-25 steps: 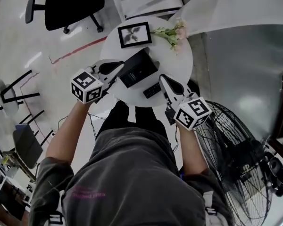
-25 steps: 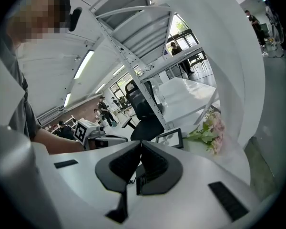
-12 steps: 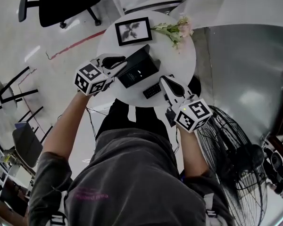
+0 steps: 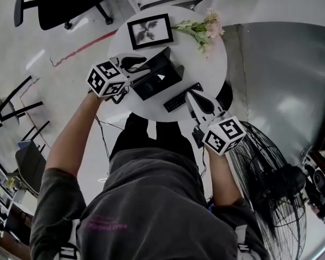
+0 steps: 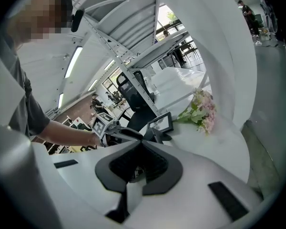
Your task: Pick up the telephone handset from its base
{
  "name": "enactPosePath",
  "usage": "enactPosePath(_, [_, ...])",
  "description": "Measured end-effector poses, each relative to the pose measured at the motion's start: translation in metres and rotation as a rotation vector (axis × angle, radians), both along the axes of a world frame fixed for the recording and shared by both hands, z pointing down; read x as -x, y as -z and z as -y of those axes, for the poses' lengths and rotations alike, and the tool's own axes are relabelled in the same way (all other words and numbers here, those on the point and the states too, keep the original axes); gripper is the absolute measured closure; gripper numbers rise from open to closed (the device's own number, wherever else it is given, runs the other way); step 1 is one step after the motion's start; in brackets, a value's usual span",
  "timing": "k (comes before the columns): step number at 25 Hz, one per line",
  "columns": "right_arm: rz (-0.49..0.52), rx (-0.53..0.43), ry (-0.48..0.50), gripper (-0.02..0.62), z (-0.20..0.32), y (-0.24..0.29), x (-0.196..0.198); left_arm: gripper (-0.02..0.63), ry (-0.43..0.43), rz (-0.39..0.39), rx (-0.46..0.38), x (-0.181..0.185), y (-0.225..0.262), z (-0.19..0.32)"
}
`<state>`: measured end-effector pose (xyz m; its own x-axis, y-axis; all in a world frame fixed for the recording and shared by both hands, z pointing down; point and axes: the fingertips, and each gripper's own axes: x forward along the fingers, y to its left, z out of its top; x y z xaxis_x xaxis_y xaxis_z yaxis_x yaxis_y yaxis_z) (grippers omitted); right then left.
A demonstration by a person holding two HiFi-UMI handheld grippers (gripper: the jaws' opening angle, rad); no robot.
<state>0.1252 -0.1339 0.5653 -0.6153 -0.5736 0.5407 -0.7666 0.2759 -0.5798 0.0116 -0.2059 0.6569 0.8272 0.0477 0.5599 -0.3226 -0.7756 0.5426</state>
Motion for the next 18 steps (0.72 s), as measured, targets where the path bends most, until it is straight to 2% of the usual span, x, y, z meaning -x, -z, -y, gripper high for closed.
enactPosePath(9, [-0.003,0.023,-0.019,0.574,-0.008,-0.011,-0.012,0.432,-0.129,0.013,0.1,-0.006,-0.019,-0.01])
enactPosePath(14, [0.004,0.03,-0.022,0.574,-0.011,-0.013,-0.011,0.438,-0.124,-0.011,0.145,-0.006,-0.02,-0.011])
enactPosePath(18, [0.008,0.029,-0.021,0.574,-0.012,-0.014,-0.01,0.455,-0.129,-0.005,0.139,-0.007,-0.019,-0.012])
